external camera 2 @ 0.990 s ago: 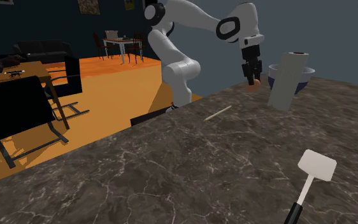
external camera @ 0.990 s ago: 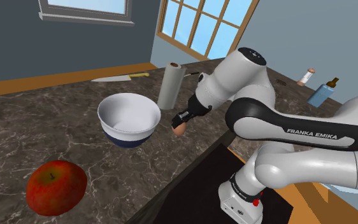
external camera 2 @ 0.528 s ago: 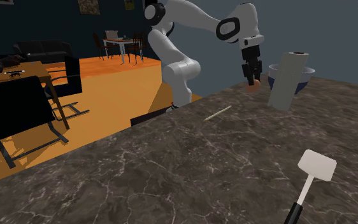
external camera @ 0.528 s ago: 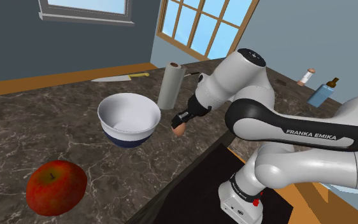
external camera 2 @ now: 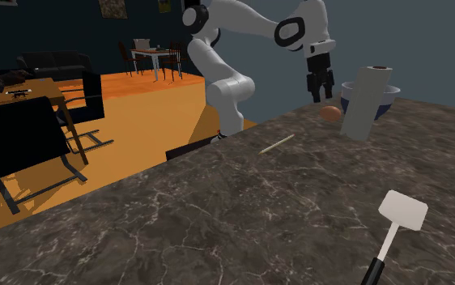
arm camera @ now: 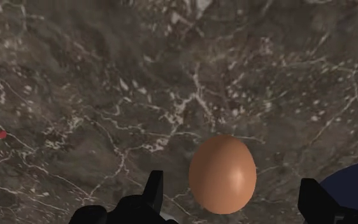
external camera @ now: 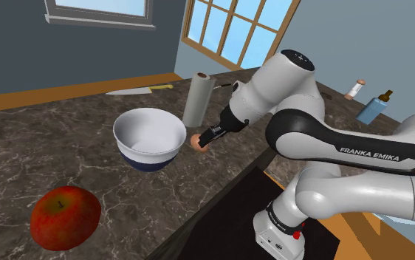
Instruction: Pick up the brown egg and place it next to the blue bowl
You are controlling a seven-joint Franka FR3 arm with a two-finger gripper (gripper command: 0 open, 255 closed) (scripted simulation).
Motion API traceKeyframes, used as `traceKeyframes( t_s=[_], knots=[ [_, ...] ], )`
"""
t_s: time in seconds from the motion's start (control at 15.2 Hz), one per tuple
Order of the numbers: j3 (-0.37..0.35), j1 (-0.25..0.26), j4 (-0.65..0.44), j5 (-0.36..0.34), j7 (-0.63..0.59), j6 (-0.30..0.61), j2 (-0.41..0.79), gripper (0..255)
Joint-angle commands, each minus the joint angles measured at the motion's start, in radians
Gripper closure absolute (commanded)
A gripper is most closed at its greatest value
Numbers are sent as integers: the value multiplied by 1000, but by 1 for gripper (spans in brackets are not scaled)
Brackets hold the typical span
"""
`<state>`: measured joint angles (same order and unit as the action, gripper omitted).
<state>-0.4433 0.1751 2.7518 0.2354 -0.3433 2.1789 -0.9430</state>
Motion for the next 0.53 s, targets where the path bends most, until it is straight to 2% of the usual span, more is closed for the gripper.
traceKeyframes(
  t_s=[0.0, 0.07, 0.46],
  knots=[
    [18, 7, -34, -9, -1, -77, -41, 0],
    [25, 9, -53, -13, -2, -109, -54, 0],
    [25, 9, -53, -13, -2, -109, -54, 0]
  ],
)
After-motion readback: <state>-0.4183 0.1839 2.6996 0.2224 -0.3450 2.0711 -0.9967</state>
